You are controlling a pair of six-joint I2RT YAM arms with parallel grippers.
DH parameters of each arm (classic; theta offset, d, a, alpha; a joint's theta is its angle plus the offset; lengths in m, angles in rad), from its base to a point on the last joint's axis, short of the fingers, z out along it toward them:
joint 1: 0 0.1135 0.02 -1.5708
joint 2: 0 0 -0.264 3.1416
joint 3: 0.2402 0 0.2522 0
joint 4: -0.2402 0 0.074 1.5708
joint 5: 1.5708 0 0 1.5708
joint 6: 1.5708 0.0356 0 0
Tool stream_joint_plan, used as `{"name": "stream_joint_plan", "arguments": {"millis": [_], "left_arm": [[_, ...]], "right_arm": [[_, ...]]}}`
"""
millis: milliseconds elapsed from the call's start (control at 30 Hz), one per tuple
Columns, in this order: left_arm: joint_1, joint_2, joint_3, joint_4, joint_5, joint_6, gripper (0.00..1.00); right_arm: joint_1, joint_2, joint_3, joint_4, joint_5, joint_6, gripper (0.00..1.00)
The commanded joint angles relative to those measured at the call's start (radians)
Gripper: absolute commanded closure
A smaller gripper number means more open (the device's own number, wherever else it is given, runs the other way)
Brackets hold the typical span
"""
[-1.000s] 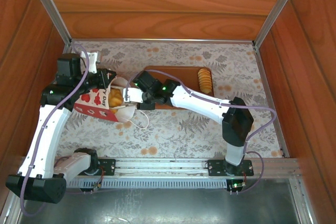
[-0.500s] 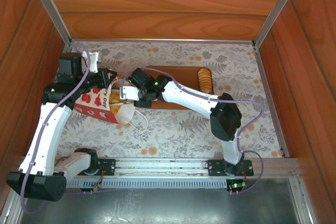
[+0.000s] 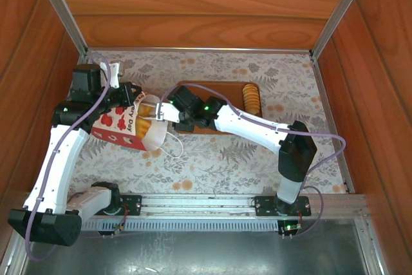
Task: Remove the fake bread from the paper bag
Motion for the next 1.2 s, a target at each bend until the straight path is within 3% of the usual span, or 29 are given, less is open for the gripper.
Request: {"name": "stream_joint_plan", "arguments": {"millis": [0, 400, 767, 967, 1167], "left_arm": [[-0.005, 0.011, 0.029, 0.049, -0.022, -0.023, 1.0], [-0.004, -0.002, 0.002, 0.111, -0.081, -0.074, 1.0], [-0.005, -0.012, -0.035, 0.149, -0.14, -0.098, 1.0], [-0.004, -0.041, -0.058, 0.149, -0.162, -0.09, 1.0], [-0.005, -0.055, -0.059, 0.15, -0.161, -0.086, 1.0]], "right_arm": [[0.015, -0.047, -0.015, -0.008, 0.061, 0.101, 0.61], [0.033, -0.324, -0.271, -0.009, 0.045, 0.24, 0.61], [0.019, -0.612, -0.503, -0.039, 0.187, 0.355, 0.59], [-0.088, -0.665, -0.582, -0.05, 0.17, 0.482, 0.59], [-0.22, -0.552, -0.547, -0.168, 0.134, 0.649, 0.6]]}}
